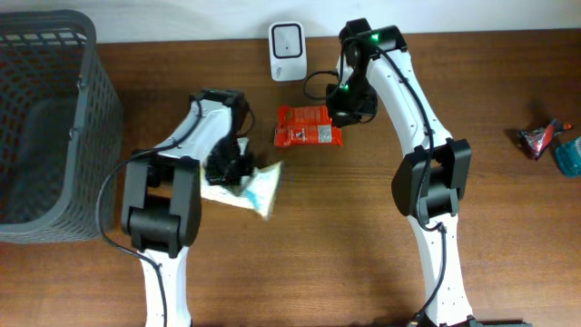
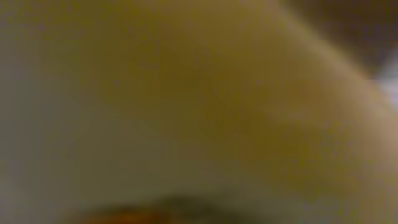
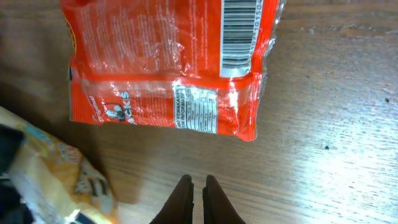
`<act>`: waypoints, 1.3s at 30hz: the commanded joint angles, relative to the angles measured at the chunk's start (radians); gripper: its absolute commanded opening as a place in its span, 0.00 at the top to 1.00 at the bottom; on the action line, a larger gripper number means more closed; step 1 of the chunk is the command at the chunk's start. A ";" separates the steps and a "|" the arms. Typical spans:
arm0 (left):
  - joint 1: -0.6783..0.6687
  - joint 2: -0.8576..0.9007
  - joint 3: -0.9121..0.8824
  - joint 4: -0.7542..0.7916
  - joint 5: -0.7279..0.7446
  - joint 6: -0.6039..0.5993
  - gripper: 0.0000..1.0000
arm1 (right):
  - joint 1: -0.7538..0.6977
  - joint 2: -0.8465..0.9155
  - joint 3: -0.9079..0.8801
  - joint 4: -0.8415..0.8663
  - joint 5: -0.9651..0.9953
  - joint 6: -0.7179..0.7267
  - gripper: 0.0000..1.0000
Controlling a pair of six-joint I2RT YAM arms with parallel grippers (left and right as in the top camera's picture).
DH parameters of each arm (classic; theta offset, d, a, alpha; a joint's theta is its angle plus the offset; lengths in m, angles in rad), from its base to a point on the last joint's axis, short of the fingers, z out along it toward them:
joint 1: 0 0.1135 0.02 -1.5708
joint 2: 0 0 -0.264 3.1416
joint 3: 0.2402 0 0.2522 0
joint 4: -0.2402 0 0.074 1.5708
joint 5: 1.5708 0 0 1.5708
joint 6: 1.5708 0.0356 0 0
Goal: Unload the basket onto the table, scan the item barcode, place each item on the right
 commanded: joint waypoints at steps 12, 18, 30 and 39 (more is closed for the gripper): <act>0.048 0.013 0.487 -0.076 0.238 0.029 1.00 | 0.008 0.004 -0.071 0.179 0.154 0.130 0.95; -0.102 0.112 0.440 0.280 0.237 -0.087 1.00 | -0.036 0.004 -0.170 0.281 -0.020 0.095 0.96; -0.101 0.273 0.441 0.326 -0.027 -0.123 1.00 | -0.027 0.004 -0.338 0.387 0.011 0.130 0.96; -0.078 -0.013 0.451 0.230 -0.157 -0.146 0.98 | -0.046 -0.052 -0.159 0.219 -0.213 0.002 0.85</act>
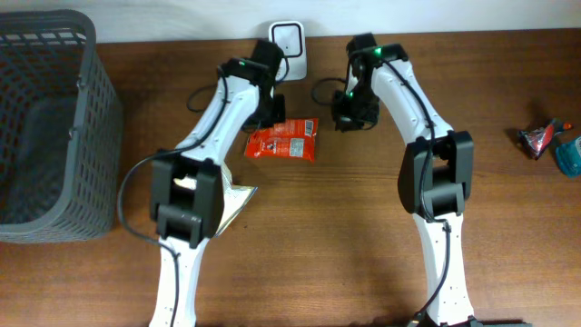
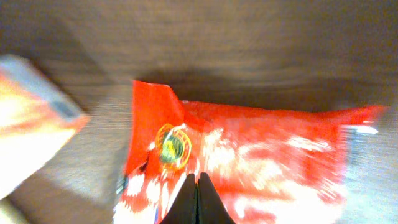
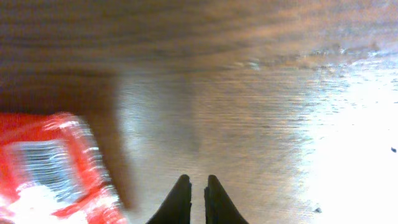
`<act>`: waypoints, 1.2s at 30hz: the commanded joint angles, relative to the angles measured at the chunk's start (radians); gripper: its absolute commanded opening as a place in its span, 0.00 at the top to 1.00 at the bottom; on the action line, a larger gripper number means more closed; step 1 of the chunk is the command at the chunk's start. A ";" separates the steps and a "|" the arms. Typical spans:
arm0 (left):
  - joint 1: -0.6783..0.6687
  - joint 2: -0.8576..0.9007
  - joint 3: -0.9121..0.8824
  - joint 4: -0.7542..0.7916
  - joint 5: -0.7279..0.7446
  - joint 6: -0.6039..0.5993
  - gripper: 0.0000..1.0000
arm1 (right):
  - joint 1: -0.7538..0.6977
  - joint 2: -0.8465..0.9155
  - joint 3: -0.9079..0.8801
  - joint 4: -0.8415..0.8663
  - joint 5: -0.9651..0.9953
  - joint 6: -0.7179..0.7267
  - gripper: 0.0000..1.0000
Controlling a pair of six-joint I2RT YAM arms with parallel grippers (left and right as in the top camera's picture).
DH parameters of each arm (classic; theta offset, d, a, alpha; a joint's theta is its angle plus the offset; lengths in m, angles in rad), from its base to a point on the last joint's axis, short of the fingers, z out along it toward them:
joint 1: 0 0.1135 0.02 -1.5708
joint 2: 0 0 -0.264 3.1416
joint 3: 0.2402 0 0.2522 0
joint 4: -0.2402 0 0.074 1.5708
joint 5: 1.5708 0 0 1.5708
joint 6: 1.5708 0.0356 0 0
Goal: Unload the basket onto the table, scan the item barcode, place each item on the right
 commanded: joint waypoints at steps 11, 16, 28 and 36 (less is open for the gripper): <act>0.089 0.042 -0.007 -0.040 0.155 -0.005 1.00 | 0.140 0.001 -0.101 0.198 -0.112 0.079 0.95; 0.098 0.048 0.005 -0.073 -0.063 -0.006 1.00 | 0.080 -0.006 -0.107 0.115 0.023 0.075 0.96; 0.150 -0.063 0.171 -0.151 0.019 -0.006 0.01 | -0.056 -0.061 0.062 -0.157 -0.003 -0.264 0.01; 0.203 -0.062 0.171 -0.149 0.016 -0.006 0.01 | -0.049 -0.060 -0.287 0.192 -0.283 -0.278 0.10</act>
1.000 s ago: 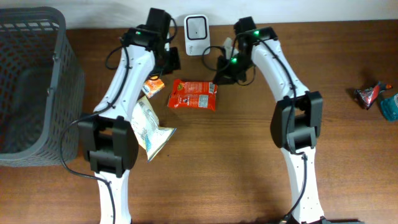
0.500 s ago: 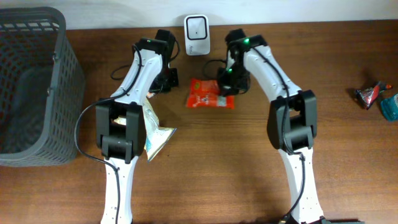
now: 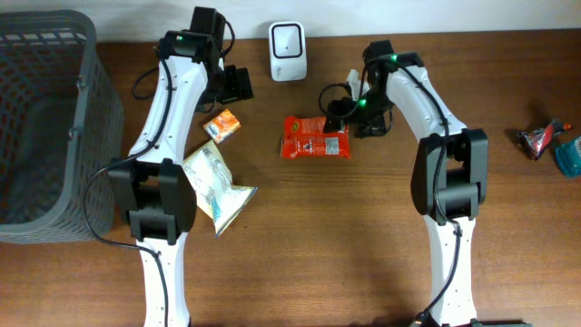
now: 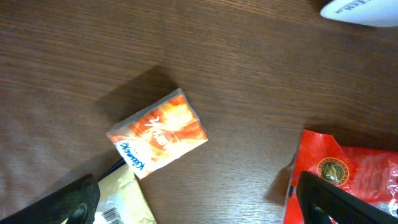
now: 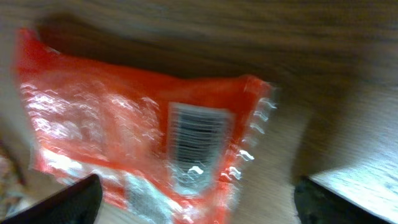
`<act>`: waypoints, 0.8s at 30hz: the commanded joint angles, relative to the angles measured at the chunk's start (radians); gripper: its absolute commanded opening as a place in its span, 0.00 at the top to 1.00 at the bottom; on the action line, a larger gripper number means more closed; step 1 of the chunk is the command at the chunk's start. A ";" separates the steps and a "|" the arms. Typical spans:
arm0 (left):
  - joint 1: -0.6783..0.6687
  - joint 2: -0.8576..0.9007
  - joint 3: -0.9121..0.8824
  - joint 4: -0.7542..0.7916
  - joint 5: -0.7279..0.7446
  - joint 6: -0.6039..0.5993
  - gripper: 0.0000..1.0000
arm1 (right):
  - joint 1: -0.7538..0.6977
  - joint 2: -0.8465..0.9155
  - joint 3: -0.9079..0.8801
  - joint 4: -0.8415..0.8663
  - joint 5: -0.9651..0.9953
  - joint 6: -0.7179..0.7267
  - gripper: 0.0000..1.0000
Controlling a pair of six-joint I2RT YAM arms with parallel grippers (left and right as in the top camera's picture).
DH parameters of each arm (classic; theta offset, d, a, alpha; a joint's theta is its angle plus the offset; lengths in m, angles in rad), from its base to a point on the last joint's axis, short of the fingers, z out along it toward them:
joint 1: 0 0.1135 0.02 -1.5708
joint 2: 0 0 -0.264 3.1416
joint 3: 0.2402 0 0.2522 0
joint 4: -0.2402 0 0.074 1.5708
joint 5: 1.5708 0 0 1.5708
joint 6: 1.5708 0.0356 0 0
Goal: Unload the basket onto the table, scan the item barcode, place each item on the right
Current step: 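Grasp the red bag with the right gripper and lift it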
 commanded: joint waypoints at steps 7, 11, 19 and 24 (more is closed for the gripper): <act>0.017 -0.013 0.008 -0.003 0.007 -0.003 0.01 | 0.005 0.019 -0.167 0.180 -0.048 0.141 0.96; 0.019 -0.014 0.008 -0.003 0.007 -0.003 0.01 | -0.001 -0.026 -0.053 0.072 0.126 0.156 0.96; 0.017 -0.014 0.008 -0.003 0.007 -0.003 0.01 | 0.022 -0.142 0.492 -0.485 0.924 0.265 0.96; 0.011 -0.014 0.008 -0.003 0.007 -0.003 0.01 | 0.108 -0.134 0.380 -0.528 1.076 0.373 0.96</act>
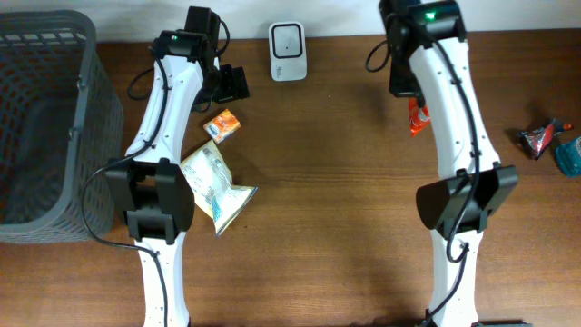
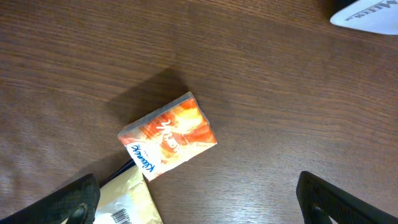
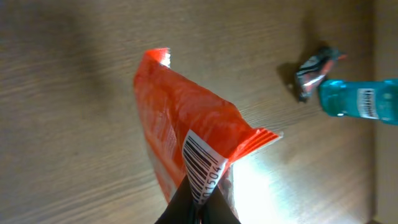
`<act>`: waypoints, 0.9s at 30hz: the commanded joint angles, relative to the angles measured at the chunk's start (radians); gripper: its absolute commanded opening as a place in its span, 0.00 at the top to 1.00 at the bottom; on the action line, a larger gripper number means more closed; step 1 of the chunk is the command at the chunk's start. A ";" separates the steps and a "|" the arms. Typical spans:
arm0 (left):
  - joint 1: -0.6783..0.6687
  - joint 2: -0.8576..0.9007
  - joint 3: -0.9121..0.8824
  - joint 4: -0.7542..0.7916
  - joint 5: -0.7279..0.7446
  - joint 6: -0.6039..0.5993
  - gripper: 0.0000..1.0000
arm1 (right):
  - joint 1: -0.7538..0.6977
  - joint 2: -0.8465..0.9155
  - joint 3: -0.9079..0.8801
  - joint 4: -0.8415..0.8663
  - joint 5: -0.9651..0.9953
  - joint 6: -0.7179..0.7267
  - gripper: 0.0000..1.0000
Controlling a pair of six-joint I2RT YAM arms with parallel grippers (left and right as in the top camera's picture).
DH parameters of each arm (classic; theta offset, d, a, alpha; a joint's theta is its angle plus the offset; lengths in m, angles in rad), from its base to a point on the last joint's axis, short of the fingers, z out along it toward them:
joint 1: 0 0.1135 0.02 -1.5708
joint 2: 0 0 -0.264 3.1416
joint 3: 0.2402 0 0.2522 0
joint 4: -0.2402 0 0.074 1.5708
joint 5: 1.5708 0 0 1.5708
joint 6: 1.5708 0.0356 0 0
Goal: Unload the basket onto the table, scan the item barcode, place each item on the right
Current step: 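Grasp the red bag with the right gripper and lift it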
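The red snack packet (image 3: 186, 137) hangs from my right gripper (image 3: 199, 202), which is shut on its barcode corner. From overhead only a sliver of the packet (image 1: 416, 116) shows under the raised right arm, right of the white scanner (image 1: 288, 39) at the table's back edge. My left gripper (image 2: 198, 198) is wide open at the back left with nothing between its fingers (image 2: 74, 199). It hovers over a small orange box (image 2: 168, 143).
A cream bag (image 1: 216, 186) lies in front of the orange box (image 1: 222, 123). A grey basket (image 1: 54, 127) fills the left side. At the far right lie a dark wrapper (image 1: 537, 138) and a teal bottle (image 1: 569, 156). The brown table (image 1: 345, 227) carries them all.
The red packet lay on the table in front of the scanner with my right gripper open over it. Now the right gripper is shut on it and holds it up, further right. The left arm barely moved.
First my left gripper was at the cream bag and my right, shut, beside the red packet near the scanner. Then the bag lay on the table and the left gripper, shut, was at the packet. Later both grippers were open. Now the right holds the packet.
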 commanded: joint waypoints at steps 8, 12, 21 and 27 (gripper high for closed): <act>-0.008 -0.014 0.008 -0.002 0.007 -0.003 0.01 | 0.244 0.056 -0.375 0.100 0.168 0.140 0.96; -0.008 -0.013 0.008 -0.002 0.007 -0.003 0.01 | 0.365 0.056 -0.370 0.206 -0.048 0.132 0.64; -0.008 -0.013 0.008 -0.002 0.008 -0.003 0.01 | 0.192 0.053 -0.082 0.088 -0.354 -0.180 0.01; -0.008 -0.013 0.008 -0.002 0.007 -0.003 0.01 | -0.008 0.056 -0.249 0.179 -0.566 -0.535 0.05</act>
